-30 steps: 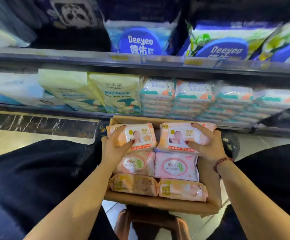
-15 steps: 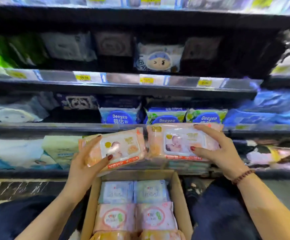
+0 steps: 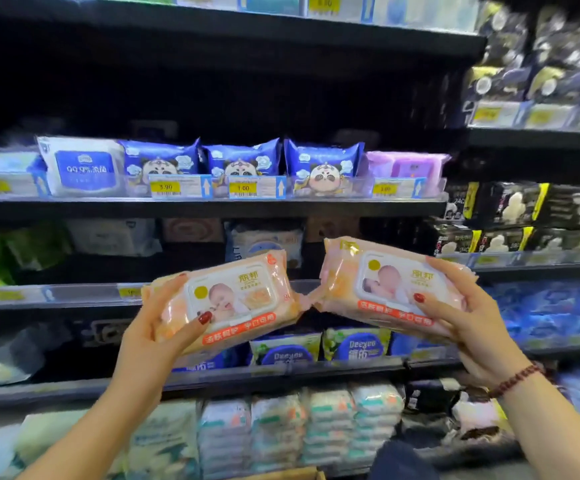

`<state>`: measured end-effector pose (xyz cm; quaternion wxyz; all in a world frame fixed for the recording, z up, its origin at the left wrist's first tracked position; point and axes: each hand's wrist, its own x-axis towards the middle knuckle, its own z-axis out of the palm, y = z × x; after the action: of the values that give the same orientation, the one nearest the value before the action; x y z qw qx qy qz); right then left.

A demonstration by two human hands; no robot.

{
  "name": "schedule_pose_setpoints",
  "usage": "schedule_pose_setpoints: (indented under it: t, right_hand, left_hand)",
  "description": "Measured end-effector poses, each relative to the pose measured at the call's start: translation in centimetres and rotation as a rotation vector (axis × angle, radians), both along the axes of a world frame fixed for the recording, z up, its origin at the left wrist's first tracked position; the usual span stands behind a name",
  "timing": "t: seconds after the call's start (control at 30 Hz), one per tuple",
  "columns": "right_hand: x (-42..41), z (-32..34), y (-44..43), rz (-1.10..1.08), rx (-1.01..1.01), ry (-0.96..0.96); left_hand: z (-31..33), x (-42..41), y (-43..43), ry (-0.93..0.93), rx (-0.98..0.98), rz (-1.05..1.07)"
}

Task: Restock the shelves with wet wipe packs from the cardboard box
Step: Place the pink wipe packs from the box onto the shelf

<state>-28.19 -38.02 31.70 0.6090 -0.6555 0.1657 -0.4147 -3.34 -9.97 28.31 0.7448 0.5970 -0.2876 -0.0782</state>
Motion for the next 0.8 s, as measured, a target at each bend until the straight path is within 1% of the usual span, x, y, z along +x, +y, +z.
schedule_pose_setpoints:
  t: [0.1,0.23,0.4,0.5,0.63,0.8]
  right_hand:
    - [1.6,0.2,-2.1,-0.071,0.04,-0.031]
    - [5.0,0.5,-5.1,-0.085,0.088,-0.068]
    - [9.2,0.3,-9.7,-0.117,0.004,0.005]
    - [11.5,0.3,-12.2,-0.173,0.005,0.042]
    - [14.2,0.4,-14.6,-0.229,-0.137,0.23]
    - [15.9,-0.4,-17.1,-0.146,-0.314,0.348]
  left_hand:
    - [0.3,0.2,-1.4,0.009,-0.001,-0.026]
    - [0.6,0.6,-3.3,0.032,0.007,-0.051]
    - [0.6,1.4,-5.1,0.039,0.029,-0.032]
    - [0.4,2.1,-6.0,0.061,0.039,-0.021]
    - [-0.1,3.2,-6.8,0.085,0.041,-0.002]
    - [-0.6,4.1,-7.4,0.074,0.042,-0.027]
